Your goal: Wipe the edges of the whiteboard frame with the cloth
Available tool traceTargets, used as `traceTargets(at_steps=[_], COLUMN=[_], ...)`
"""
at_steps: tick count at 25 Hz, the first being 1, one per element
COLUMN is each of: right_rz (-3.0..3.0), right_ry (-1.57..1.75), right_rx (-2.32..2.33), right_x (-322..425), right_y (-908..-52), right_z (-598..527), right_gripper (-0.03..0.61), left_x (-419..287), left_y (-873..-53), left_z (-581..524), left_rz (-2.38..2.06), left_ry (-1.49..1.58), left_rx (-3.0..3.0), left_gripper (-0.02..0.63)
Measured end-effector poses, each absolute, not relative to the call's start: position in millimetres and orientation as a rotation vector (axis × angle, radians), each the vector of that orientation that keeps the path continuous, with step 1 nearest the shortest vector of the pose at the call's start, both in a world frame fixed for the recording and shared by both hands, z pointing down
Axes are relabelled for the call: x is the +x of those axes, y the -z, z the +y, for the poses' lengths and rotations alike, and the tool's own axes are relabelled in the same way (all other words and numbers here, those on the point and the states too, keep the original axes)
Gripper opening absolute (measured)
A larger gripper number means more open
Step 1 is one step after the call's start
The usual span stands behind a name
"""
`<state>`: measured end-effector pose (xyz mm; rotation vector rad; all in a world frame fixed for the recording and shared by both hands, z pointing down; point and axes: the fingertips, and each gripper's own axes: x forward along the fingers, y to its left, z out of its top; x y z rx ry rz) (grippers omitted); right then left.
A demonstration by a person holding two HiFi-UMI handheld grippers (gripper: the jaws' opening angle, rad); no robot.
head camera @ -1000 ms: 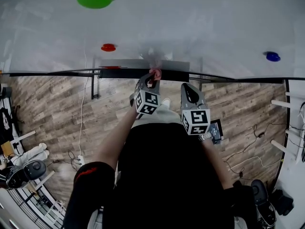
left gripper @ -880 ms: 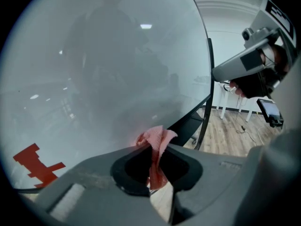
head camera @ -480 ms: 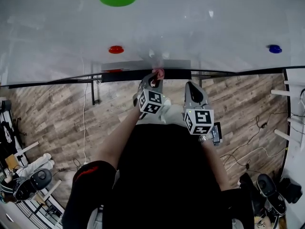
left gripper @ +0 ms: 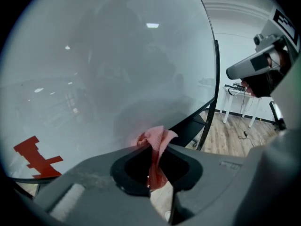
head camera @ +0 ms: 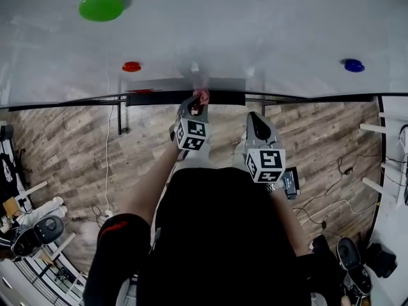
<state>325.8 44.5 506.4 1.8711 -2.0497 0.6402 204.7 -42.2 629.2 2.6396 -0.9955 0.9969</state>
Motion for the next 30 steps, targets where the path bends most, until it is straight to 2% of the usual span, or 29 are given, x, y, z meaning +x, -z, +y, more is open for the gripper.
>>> traceTargets(at_steps=[30], right_rz=[-2.162], right_ry=[-0.604], right_rx=[1.695], right_x=[385.1], right_y=[-510.4], right_z=[38.3], right_gripper=[0.002], left_x=[242.3], left_y=[-623.7], left_z=[-33.7], left_rz=[-1.18], left_ry=[-0.997], left_rx=[2.531], left_gripper=[0.048])
